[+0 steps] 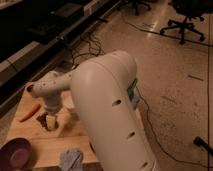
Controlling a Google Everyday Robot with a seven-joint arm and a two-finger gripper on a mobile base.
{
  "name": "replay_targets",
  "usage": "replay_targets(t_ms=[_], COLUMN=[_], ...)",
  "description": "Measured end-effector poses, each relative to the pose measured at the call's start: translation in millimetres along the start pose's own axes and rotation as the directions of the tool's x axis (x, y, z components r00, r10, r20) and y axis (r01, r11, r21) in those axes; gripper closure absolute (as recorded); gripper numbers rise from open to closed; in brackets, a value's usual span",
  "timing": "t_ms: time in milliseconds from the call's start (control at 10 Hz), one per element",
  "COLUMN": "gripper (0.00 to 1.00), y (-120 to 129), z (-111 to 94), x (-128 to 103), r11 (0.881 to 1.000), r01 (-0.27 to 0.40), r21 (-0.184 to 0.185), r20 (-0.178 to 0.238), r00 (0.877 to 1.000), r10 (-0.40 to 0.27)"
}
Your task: Place grapes in red bowl
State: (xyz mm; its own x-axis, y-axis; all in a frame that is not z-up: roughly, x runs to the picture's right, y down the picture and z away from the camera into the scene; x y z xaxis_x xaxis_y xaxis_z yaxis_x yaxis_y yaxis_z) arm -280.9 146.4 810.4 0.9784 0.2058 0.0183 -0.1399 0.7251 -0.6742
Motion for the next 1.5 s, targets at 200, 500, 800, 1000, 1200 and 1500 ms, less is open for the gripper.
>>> replay_targets(t_ms=[200,500,800,1000,1200,1500], gripper=[0.20,0.20,0.20,0.20,0.20,0.20], y=[-9.2,-20.6,-28.5,-25.7,-26.0,-23.5], z=[6.1,9.5,8.7,9.2,9.3,6.7], x=[-9.2,-19.4,-20.4,-23.5,-22.8,-35.2], r11=[0.999,0.996,0.998,0.998,0.998,0.997], r01=[0.023,0.031,0.014,0.018,0.018,0.069], r21=[0.048,0.080,0.063,0.060,0.059,0.035], r20=[0.015,0.056,0.081,0.082,0.082,0.114], r00=[1.000,0.998,0.997,0.996,0.996,0.991], r10=[-0.023,-0.035,-0.019,-0.023,-0.022,-0.073])
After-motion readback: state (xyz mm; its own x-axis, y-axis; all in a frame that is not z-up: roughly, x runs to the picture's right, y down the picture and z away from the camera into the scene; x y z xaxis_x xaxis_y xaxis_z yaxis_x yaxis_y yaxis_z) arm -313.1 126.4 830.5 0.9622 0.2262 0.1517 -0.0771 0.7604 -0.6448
